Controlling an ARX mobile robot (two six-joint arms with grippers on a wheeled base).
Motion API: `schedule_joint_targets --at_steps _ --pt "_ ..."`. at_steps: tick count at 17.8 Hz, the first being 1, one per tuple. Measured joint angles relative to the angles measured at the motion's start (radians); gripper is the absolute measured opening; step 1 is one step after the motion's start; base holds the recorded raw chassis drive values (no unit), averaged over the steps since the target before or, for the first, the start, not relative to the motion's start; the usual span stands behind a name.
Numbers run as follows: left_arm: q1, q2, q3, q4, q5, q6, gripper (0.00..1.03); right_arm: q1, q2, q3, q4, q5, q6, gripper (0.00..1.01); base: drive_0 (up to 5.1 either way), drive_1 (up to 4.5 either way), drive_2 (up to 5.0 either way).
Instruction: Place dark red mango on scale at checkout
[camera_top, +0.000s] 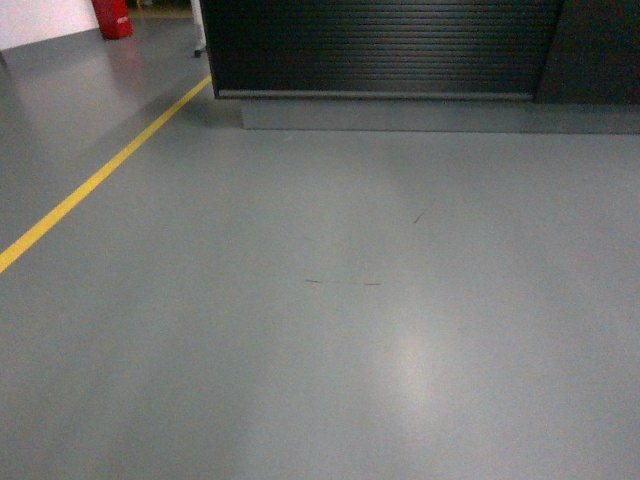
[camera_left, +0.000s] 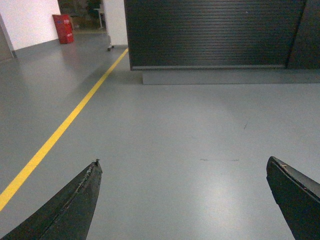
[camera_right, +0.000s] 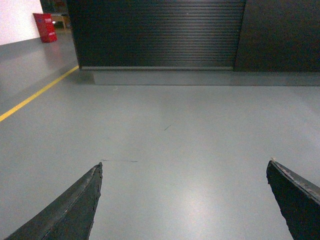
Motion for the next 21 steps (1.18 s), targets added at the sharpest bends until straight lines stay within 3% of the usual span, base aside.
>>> schedule_joint_targets --at_steps 21 --pt "0.0 0.0 0.0 -0.002 0.0 0.0 0.98 0.0 0.0 0.0 0.0 0.0 0.0 0.98 0.1 4.15 -4.0"
